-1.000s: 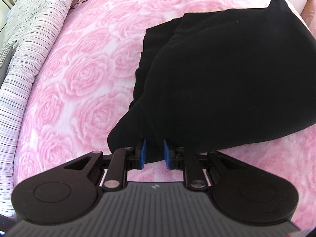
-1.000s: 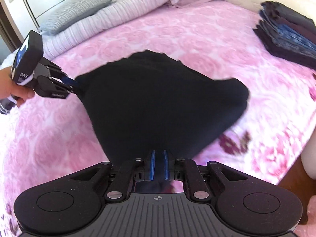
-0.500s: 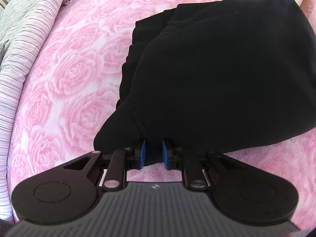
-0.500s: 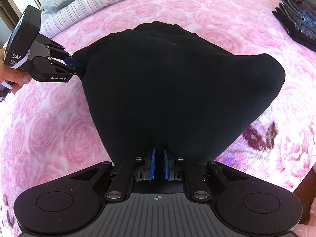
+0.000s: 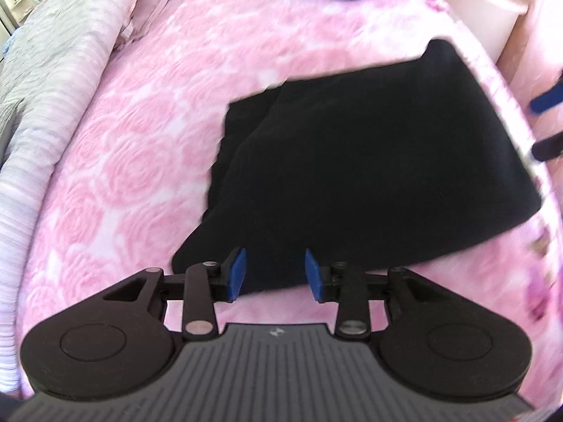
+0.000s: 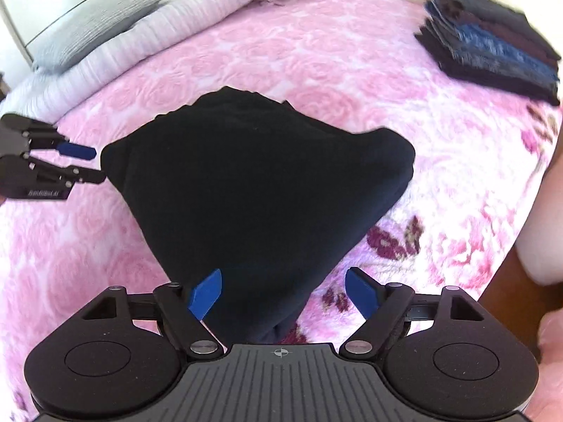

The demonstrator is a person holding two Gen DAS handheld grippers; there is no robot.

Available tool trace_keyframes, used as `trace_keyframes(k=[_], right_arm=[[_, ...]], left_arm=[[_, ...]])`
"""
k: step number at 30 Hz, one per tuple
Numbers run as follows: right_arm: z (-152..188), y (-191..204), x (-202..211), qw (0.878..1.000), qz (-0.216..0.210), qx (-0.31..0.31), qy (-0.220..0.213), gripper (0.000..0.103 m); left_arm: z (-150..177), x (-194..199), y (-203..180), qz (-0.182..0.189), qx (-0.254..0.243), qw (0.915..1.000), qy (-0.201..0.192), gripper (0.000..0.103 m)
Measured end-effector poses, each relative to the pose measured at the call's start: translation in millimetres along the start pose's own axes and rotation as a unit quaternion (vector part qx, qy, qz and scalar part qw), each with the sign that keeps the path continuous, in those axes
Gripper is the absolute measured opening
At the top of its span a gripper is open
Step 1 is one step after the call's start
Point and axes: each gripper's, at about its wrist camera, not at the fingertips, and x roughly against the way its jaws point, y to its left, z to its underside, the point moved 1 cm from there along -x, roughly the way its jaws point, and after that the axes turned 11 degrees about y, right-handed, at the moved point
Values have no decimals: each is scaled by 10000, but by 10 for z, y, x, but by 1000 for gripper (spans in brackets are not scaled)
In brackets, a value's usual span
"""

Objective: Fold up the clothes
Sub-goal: 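Grasp the folded jacket edge with the left gripper while the right gripper grasps its other side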

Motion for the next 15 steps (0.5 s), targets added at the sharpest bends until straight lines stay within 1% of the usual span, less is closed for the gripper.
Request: trace_keyframes(k=[2, 5, 7, 8, 10, 11, 12, 13, 15], right_arm=[[-63, -193, 12, 9992, -232, -328, -57, 81], [-190, -519, -13, 9951, -352, -912, -116, 81], [-296, -768, -54, 9904, -496, -1280, -177, 81], [-357, -881, -76, 9881, -579, -1408, -237, 81], [-485, -1088, -121, 9835, -738, -1615, -352, 81], [-558, -1152, -132, 9830, -763, -1627, -389, 81], [-635, -1202, -130, 9832, -746, -1615, -417, 81], [-716, -1226, -106, 9848, -716, -1507, -492, 81], [-882, -1208, -18, 9894, -659, -1063, -735, 81]], left_arm=[[-145, 13, -129, 236, 4, 9996, -154, 32], [-404, -57, -386, 583, -104, 9977, -315, 32], [-606, -153, -595, 737, -259, 9964, -343, 32], [-645, -164, -723, 768, -320, 9961, -300, 32], [-759, -471, -813, 805, -398, 9959, -68, 33], [-806, -640, -827, 812, -438, 9957, 65, 33], [-816, -697, -858, 832, -436, 9954, 159, 33], [-793, -696, -854, 877, -340, 9954, 186, 34], [-804, -621, -737, 918, -58, 9957, 142, 35]])
